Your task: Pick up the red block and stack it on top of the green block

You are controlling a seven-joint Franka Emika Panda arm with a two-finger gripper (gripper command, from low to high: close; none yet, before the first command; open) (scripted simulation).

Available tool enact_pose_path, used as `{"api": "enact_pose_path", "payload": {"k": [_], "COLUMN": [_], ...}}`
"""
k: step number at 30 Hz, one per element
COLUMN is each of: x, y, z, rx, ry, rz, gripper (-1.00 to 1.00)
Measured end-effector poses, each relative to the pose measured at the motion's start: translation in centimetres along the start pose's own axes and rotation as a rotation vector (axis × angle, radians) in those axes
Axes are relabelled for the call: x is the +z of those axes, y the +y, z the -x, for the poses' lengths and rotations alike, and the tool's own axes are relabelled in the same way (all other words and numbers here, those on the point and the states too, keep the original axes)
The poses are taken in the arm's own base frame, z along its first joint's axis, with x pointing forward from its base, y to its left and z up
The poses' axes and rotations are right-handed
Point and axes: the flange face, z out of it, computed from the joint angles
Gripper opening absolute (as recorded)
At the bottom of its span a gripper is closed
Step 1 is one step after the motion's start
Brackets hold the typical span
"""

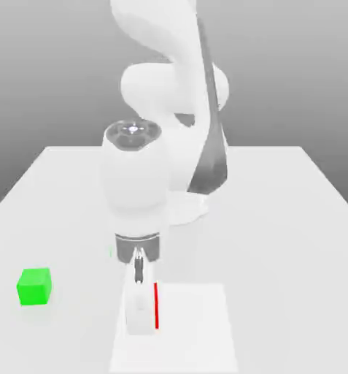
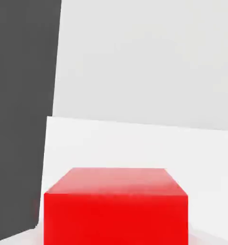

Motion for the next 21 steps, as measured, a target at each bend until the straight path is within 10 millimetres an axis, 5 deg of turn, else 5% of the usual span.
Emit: {"api": "enact_pose_path", "payload": {"k": [6, 11, 13, 17, 18, 21], "x": [-1.5, -2.8, -1.8, 2.4, 3.2, 3.2], "y": [-3.4, -3.7, -3.6, -3.6, -3.5, -3.5], "z": [-11.5, -20.4, -23.4, -21.3, -21.2, -21.2], "rx": [0.060, 0.087, 0.128, 0.068, 0.067, 0.067], "ry": [0.011, -0.004, -0.009, -0.011, -0.011, -0.011], "rz": [0.001, 0.004, 0.004, 0.004, 0.004, 0.004], "gripper": [-1.00, -1.00, -1.00, -1.00, 1.00, 1.00]}}
